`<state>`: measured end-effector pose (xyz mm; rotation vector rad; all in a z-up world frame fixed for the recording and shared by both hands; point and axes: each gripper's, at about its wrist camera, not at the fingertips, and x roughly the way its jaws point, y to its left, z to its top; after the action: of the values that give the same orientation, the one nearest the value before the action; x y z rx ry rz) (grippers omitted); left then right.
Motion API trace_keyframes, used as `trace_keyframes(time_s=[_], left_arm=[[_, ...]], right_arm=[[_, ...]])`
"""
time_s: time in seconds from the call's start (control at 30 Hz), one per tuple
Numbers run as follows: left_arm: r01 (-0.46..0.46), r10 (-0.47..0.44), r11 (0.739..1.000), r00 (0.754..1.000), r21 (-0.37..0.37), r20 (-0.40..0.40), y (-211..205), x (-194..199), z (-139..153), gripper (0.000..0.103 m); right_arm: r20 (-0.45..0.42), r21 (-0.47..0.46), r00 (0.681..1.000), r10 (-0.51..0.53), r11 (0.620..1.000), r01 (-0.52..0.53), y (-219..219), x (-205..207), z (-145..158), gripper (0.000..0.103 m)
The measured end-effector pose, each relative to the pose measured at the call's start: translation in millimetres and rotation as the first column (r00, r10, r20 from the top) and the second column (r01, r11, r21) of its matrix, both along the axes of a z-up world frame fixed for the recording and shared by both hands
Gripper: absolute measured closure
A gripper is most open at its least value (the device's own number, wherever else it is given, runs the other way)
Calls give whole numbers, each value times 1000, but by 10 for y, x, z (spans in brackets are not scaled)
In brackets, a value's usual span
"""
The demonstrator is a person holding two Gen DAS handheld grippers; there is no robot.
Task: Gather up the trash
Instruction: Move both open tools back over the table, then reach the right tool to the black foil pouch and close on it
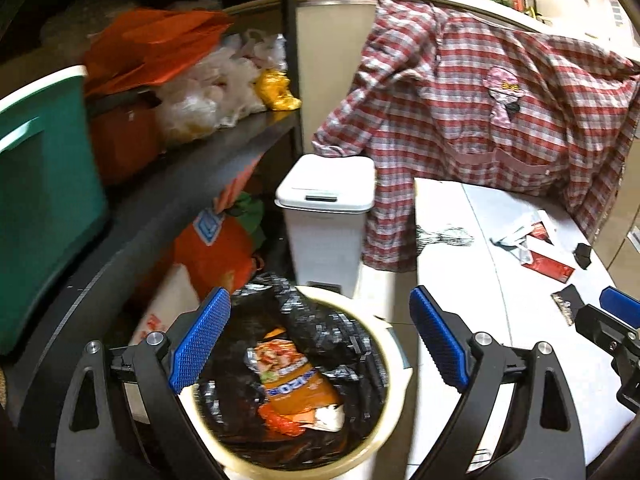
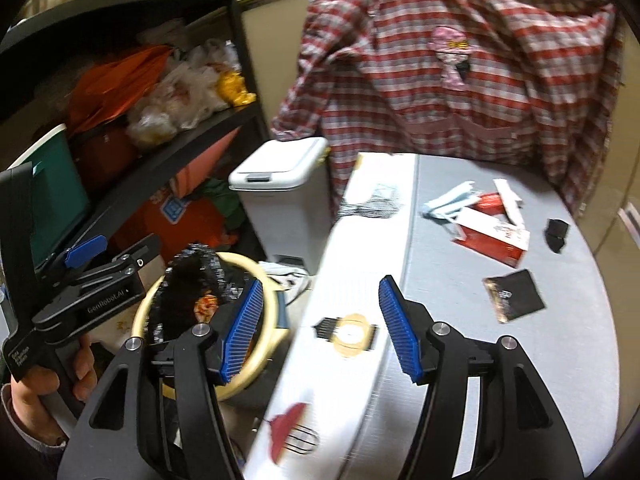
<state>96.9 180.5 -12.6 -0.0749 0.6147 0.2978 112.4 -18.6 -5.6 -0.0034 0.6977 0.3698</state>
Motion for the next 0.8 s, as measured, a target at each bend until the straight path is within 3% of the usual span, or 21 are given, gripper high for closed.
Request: trace_keyframes(time_s=[0.67, 0.8], left_arm=[[185, -185, 983, 982, -3, -37, -907, 440, -141, 15], [209, -208, 978, 977, 17, -41, -1020, 453, -142, 15]], right_arm=[[-9, -30, 979, -202, 979, 202, -988, 168, -106, 43], [24, -36, 967, -254, 966, 254, -1265, 313, -186, 43]])
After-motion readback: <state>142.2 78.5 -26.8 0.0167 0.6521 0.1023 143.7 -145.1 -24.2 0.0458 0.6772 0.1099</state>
